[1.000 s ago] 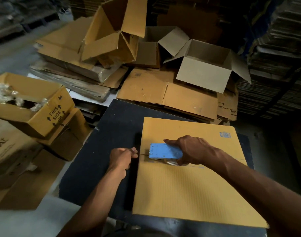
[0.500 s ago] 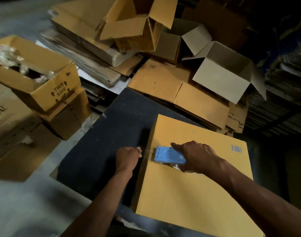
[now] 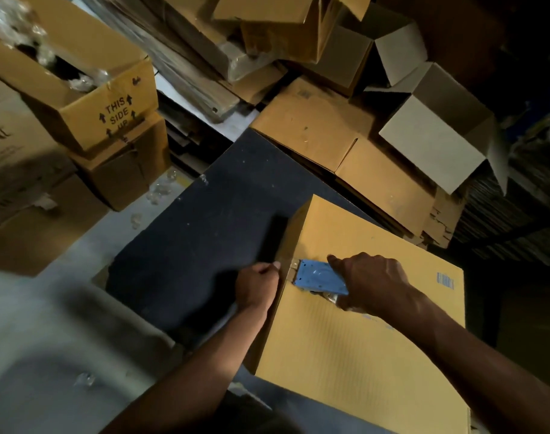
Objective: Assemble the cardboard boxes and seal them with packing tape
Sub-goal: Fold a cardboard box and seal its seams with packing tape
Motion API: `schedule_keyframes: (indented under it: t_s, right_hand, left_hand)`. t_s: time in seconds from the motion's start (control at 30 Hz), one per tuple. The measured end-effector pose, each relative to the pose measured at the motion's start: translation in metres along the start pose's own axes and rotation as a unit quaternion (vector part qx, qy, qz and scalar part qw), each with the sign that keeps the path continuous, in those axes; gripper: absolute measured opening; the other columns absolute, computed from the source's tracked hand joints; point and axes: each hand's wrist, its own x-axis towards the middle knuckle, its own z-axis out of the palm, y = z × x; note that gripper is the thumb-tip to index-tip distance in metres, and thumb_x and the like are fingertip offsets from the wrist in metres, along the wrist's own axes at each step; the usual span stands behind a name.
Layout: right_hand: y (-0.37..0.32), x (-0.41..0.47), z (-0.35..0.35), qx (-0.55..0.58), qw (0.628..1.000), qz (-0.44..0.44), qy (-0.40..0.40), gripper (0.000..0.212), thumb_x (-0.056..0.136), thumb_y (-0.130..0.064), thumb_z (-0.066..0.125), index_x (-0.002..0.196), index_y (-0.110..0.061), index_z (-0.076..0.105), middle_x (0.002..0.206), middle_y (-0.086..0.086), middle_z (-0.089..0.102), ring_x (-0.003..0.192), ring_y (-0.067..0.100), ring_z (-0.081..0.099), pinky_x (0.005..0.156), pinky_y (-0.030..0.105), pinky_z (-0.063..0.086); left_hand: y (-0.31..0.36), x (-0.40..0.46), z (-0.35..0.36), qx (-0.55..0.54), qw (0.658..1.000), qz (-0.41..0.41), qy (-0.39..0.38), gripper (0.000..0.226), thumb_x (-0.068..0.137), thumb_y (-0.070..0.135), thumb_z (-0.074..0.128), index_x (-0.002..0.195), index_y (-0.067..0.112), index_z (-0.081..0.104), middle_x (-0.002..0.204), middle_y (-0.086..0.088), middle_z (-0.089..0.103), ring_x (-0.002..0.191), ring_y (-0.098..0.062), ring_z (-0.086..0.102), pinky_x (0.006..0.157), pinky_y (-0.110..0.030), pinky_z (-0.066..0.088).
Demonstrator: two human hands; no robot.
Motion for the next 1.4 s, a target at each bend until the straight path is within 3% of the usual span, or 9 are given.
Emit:
schedule_keyframes:
  t_s: [0.33, 0.43, 0.63, 0.7, 0.8, 0.9, 1.03, 1.23, 1.4]
  right_hand:
    - [-0.006, -0.002, -0.011, -0.041, 0.999, -0.009, -0.012, 0.08, 0.085, -0.058, 0.074, 0.149, -0.027, 0.037, 0.122, 0.001, 0.065, 0.107, 0.023, 0.067, 0.087, 0.039, 0.058]
    - [-0.006, -0.002, -0.012, -0.038, 0.999, -0.012, -0.021, 0.078, 0.084, -0.058, 0.074, 0.147, -0.028, 0.039, 0.119, 0.001, 0.066, 0.104, 0.022, 0.068, 0.085, 0.038, 0.058]
    - [-0.003, 0.0, -0.009, -0.033, 0.999, -0.032, -0.026, 0.079, 0.083, -0.06, 0.074, 0.146, -0.027, 0.039, 0.121, -0.001, 0.065, 0.104, 0.02, 0.068, 0.085, 0.037, 0.058]
    - [-0.002, 0.0, -0.008, -0.027, 0.998, -0.045, -0.019, 0.081, 0.083, -0.061, 0.074, 0.146, -0.024, 0.039, 0.125, -0.001, 0.063, 0.107, 0.019, 0.067, 0.086, 0.037, 0.058]
    - [0.001, -0.001, -0.005, -0.023, 0.998, -0.062, -0.008, 0.092, 0.087, -0.062, 0.07, 0.158, -0.022, 0.026, 0.133, 0.001, 0.06, 0.112, 0.019, 0.065, 0.088, 0.036, 0.058]
    - [0.003, -0.004, -0.001, -0.007, 0.996, -0.082, 0.016, 0.099, 0.091, -0.059, 0.066, 0.163, -0.032, 0.004, 0.125, -0.002, 0.061, 0.101, 0.017, 0.065, 0.078, 0.032, 0.056]
    - [0.003, -0.007, 0.002, -0.033, 0.993, -0.116, 0.006, 0.077, 0.097, -0.057, 0.057, 0.158, -0.049, 0.01, 0.113, 0.0, 0.055, 0.087, 0.021, 0.064, 0.068, 0.033, 0.053]
    - [0.005, -0.005, -0.008, -0.081, 0.991, -0.101, -0.036, 0.08, 0.094, -0.038, 0.067, 0.158, -0.049, 0.02, 0.113, 0.004, 0.063, 0.09, 0.026, 0.067, 0.065, 0.034, 0.046]
    - [0.019, -0.013, 0.001, -0.074, 0.992, -0.09, -0.042, 0.079, 0.094, -0.035, 0.067, 0.158, -0.049, 0.023, 0.115, 0.002, 0.063, 0.093, 0.025, 0.067, 0.061, 0.032, 0.041]
  left_hand:
    - [0.008, 0.009, 0.0, 0.171, 0.984, 0.042, -0.035, 0.026, 0.1, 0.04, 0.062, 0.093, 0.016, 0.072, 0.084, -0.003, 0.07, 0.077, -0.021, 0.068, 0.062, -0.03, 0.052]
    - [0.007, 0.007, 0.004, 0.198, 0.978, 0.051, -0.032, 0.026, 0.101, 0.044, 0.056, 0.1, 0.02, 0.067, 0.093, -0.004, 0.07, 0.081, -0.021, 0.067, 0.073, -0.037, 0.06]
    - [-0.025, 0.019, -0.009, 0.305, 0.947, -0.062, -0.083, 0.075, 0.098, 0.076, 0.033, 0.138, 0.016, 0.056, 0.139, -0.018, 0.054, 0.119, -0.036, 0.06, 0.096, -0.046, 0.052]
    - [-0.032, 0.017, -0.015, 0.247, 0.967, -0.007, -0.067, 0.059, 0.102, 0.066, 0.04, 0.135, 0.021, 0.058, 0.135, -0.011, 0.061, 0.116, -0.027, 0.062, 0.097, -0.044, 0.054]
    - [-0.019, -0.001, -0.018, 0.098, 0.978, 0.184, -0.029, 0.041, 0.106, 0.048, 0.049, 0.142, 0.03, 0.053, 0.144, 0.002, 0.055, 0.125, -0.011, 0.054, 0.104, -0.036, 0.049]
    - [-0.006, -0.025, -0.018, 0.202, 0.892, 0.394, -0.092, 0.065, 0.103, 0.054, 0.048, 0.16, 0.03, 0.031, 0.164, 0.013, 0.031, 0.147, -0.001, 0.029, 0.118, -0.029, 0.03]
    - [-0.027, -0.031, -0.01, 0.409, 0.791, 0.434, -0.138, 0.098, 0.098, 0.069, 0.045, 0.162, 0.022, -0.011, 0.17, 0.007, -0.016, 0.155, -0.003, -0.019, 0.126, -0.025, -0.002]
    - [-0.027, -0.034, -0.007, 0.529, 0.706, 0.468, -0.048, 0.097, 0.097, 0.074, 0.03, 0.166, 0.009, 0.007, 0.173, -0.007, 0.006, 0.16, -0.017, 0.0, 0.129, -0.053, 0.006]
    - [-0.023, -0.037, -0.006, 0.574, 0.688, 0.442, -0.043, 0.095, 0.099, 0.078, 0.023, 0.166, 0.013, 0.007, 0.173, -0.004, 0.007, 0.16, -0.024, -0.002, 0.127, -0.06, 0.001]
